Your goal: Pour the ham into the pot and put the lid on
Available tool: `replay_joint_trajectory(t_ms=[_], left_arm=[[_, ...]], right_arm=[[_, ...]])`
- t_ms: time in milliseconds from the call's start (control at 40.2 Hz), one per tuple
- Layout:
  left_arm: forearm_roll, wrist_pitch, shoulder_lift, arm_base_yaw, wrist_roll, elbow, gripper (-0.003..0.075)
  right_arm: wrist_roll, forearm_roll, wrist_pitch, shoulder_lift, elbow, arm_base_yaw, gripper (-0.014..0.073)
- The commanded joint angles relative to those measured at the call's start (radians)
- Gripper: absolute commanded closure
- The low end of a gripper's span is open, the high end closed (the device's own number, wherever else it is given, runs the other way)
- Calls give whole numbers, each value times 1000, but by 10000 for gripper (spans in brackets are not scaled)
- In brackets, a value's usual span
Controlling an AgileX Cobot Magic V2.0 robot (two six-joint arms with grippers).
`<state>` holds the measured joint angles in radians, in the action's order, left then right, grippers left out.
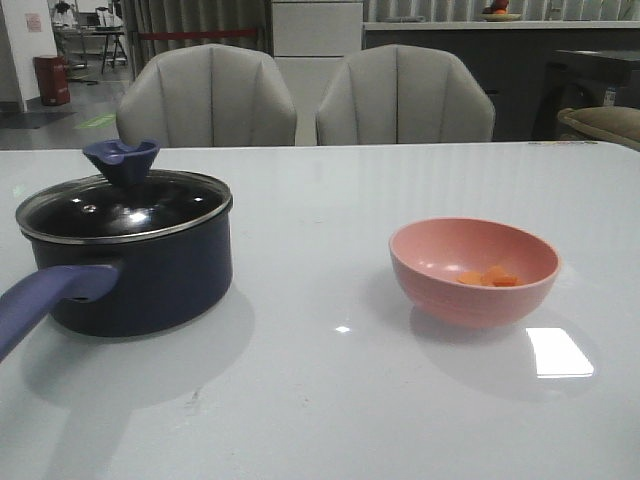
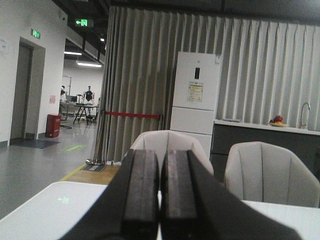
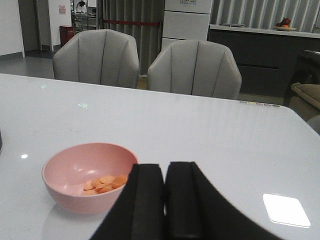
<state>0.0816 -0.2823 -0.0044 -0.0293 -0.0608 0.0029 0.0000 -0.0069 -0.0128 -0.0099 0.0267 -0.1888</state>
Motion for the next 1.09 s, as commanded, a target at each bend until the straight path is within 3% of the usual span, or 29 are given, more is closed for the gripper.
replay_joint_trajectory(t_ms=[0, 447, 944, 1069], left_arm=[[23, -61, -19, -3, -2, -42, 601], [-14, 608, 172, -3, -2, -414, 601], [-16, 630, 202, 5, -2, -413, 590], [-16, 630, 202, 16, -2, -413, 497]], right_arm=[[-10, -9, 72, -20, -5, 5, 444], [-10, -9, 72, -20, -5, 5, 444], [-10, -9, 72, -20, -5, 5, 444], [-10, -9, 72, -20, -5, 5, 444]])
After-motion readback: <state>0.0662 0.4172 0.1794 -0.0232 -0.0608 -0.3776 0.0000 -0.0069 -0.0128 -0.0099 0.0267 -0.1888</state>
